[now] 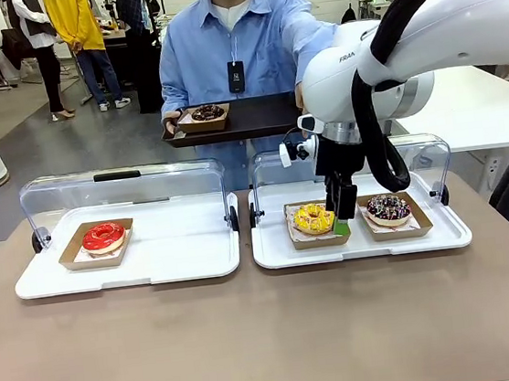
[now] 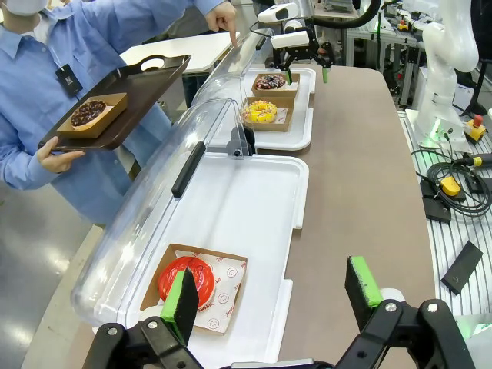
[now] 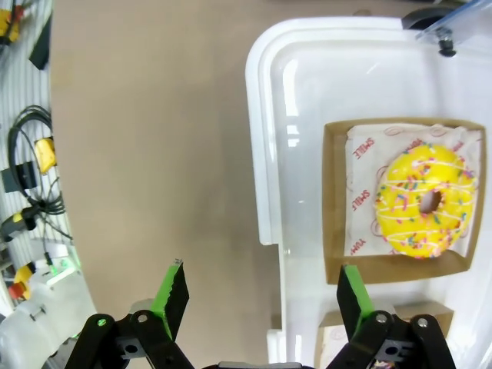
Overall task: Provide the desired donut to the person.
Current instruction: Pick up and lift the Paper togo box containing the Donut pointed at by the person.
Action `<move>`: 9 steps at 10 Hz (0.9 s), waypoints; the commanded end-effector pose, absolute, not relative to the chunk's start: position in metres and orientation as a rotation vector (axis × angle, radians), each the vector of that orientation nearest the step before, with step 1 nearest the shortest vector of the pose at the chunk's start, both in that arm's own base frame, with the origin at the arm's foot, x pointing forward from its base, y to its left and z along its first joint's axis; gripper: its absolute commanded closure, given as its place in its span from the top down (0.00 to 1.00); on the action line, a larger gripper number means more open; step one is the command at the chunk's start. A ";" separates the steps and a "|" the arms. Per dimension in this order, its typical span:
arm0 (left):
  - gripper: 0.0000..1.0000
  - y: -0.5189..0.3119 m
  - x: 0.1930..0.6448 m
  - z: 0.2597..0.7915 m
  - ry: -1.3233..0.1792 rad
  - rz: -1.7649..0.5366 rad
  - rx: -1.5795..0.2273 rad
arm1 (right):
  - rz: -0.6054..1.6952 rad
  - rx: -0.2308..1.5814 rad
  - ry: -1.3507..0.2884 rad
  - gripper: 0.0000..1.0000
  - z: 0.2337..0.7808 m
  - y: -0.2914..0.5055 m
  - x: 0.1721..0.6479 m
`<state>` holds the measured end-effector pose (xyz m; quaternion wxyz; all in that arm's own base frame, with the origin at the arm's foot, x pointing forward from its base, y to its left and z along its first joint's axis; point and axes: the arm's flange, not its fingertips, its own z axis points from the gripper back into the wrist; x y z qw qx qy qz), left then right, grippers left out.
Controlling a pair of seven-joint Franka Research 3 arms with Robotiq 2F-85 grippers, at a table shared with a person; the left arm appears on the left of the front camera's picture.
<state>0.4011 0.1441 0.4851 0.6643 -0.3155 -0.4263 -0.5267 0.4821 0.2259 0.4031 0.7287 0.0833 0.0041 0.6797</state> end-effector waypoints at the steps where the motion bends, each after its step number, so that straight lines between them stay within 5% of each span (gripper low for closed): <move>1: 1.00 0.144 0.400 0.486 -0.972 -1.171 -0.717 | 1.547 0.104 -0.027 1.00 0.389 0.229 0.479; 6: 1.00 0.144 0.400 0.486 -0.972 -1.171 -0.717 | 1.520 -0.113 -0.046 1.00 0.364 0.232 0.475; 9: 1.00 0.144 0.400 0.486 -0.972 -1.171 -0.717 | 1.533 -0.058 -0.029 1.00 0.355 0.227 0.480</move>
